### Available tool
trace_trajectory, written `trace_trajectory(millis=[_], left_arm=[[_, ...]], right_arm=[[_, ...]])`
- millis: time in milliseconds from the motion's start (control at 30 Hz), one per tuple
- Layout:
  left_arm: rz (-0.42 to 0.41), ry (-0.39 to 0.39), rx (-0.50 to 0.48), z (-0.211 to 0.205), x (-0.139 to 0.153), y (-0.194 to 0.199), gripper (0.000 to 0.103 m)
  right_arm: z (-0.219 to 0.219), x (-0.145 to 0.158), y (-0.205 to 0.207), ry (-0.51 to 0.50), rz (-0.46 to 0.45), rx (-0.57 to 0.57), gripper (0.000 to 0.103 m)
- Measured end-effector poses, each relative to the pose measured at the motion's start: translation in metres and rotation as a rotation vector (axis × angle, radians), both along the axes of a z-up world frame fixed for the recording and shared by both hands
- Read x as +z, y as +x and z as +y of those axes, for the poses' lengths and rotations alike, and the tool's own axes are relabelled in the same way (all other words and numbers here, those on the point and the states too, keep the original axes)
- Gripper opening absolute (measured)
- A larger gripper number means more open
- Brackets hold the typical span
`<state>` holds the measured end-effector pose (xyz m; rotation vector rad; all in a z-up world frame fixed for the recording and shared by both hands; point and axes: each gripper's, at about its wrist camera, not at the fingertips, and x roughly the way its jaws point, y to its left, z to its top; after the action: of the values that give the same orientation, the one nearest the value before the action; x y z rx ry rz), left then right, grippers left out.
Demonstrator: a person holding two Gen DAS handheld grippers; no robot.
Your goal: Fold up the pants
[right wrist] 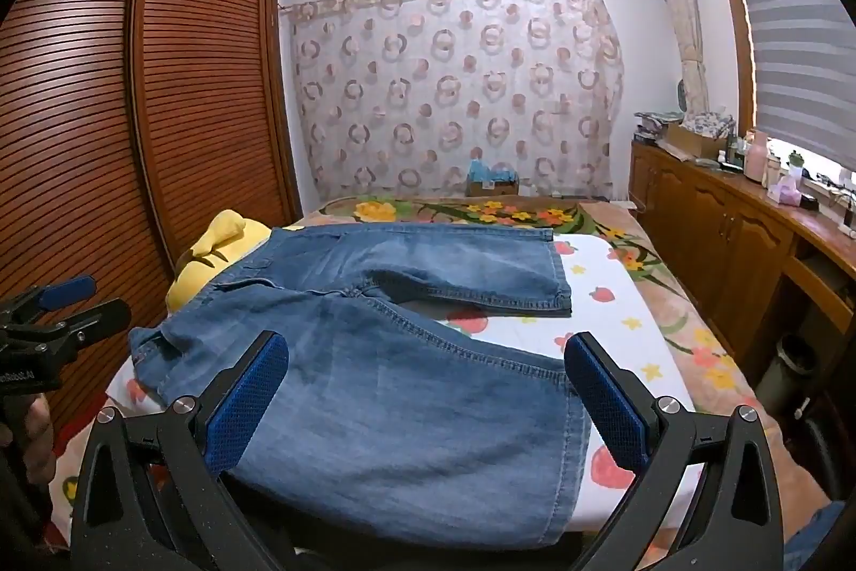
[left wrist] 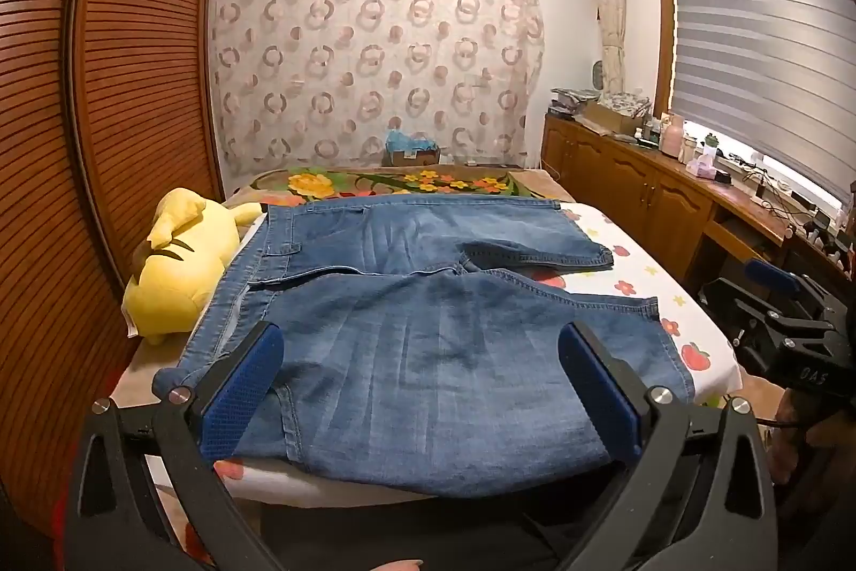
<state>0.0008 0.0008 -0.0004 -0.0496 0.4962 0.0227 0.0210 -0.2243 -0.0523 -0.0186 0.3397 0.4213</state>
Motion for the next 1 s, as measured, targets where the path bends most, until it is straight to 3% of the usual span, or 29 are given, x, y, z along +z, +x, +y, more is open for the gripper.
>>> trace_trajectory(millis=[1000], left_arm=[[-0.002,0.000,0.000,-0.0004,0.0000,-0.0003,0.103]], right_arm=[[0.0021,0.0005,0.0027,0.007,-0.002,-0.003,0.103]])
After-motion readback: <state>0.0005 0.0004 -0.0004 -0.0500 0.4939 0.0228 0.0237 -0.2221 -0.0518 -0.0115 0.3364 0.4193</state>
